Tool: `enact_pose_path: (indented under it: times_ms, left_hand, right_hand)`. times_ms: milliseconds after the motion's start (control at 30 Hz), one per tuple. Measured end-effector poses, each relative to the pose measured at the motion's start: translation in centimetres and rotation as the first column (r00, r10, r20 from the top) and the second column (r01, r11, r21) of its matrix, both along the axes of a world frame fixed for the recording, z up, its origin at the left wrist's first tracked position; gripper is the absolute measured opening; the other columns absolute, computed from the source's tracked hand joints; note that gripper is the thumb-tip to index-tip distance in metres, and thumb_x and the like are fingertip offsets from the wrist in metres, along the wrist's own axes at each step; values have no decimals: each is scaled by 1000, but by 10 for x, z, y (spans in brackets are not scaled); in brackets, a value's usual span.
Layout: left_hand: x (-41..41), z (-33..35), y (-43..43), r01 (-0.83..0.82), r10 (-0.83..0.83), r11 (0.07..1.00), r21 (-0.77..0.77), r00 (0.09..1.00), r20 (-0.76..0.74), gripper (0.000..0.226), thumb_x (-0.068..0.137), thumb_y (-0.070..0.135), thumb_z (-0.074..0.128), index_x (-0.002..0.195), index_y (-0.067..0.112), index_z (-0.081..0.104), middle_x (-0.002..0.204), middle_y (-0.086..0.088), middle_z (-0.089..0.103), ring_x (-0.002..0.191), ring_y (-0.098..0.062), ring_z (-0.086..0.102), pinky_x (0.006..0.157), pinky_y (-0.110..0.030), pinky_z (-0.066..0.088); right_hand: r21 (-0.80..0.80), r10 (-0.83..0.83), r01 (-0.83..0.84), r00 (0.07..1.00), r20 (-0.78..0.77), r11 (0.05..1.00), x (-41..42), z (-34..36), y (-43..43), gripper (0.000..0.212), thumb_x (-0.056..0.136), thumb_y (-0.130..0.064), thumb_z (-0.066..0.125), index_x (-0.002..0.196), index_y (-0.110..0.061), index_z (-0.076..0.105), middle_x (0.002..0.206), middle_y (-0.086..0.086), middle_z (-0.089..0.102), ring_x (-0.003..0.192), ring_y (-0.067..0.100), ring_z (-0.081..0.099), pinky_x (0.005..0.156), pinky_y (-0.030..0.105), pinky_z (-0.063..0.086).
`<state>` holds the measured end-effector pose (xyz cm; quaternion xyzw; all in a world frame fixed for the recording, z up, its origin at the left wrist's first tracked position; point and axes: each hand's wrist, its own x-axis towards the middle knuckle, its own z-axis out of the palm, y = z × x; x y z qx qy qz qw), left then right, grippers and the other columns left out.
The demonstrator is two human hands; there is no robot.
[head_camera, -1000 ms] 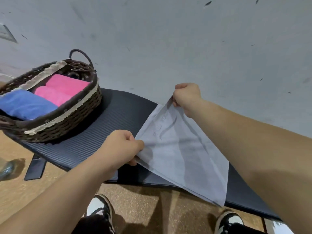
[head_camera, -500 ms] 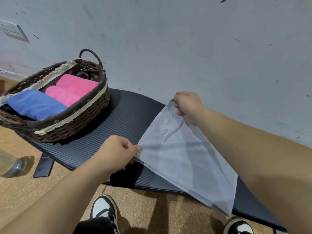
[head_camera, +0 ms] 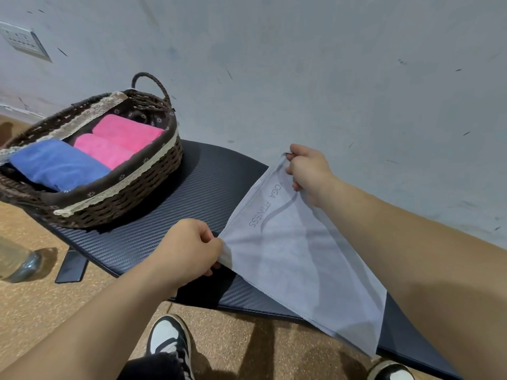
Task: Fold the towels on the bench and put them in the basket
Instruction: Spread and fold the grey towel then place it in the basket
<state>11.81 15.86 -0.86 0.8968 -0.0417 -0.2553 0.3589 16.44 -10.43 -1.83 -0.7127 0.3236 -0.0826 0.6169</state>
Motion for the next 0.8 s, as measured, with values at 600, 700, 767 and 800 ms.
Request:
enact_pose_path:
  times_ms: [600,700,767,800]
  left_hand:
    - [-10,-13,-7,247,-362,917,313,845,394,17,98,40,59,98,23,54,98,4,49,79,-19,55,69,-37,50]
    - [-9,-8,-7,282,-351,926,251,889,293,13,95,35,64,96,26,56,90,6,62,80,-18,61,70,-39,54]
    - [-9,-3,-8,323,-378,910,261,904,200,15,93,36,68,95,27,56,88,6,66,80,-16,63,72,-40,56]
    - [-9,-1,-9,340,-395,898,278,902,173,16,91,36,70,94,28,56,89,6,66,81,-15,63,74,-40,57]
  right_hand:
    - [-520,186,-730,642,-744,444,-151,-28,-4,74,99,-70,2,160,-36,-23,167,0,-33,154,22,-32,126,50,-16]
    - [-416,186,-774,551,-813,477,-168,-14,0,77,99,-72,4,158,-34,-29,164,2,-40,152,25,-36,126,52,-15]
    - [-371,211,-804,507,-836,464,-179,-6,-4,78,100,-72,10,160,-34,-22,166,1,-35,154,26,-32,127,51,-11]
    - [-393,216,-800,527,-822,454,-181,-3,-8,77,101,-71,15,164,-35,-11,170,2,-25,157,27,-24,128,49,-6]
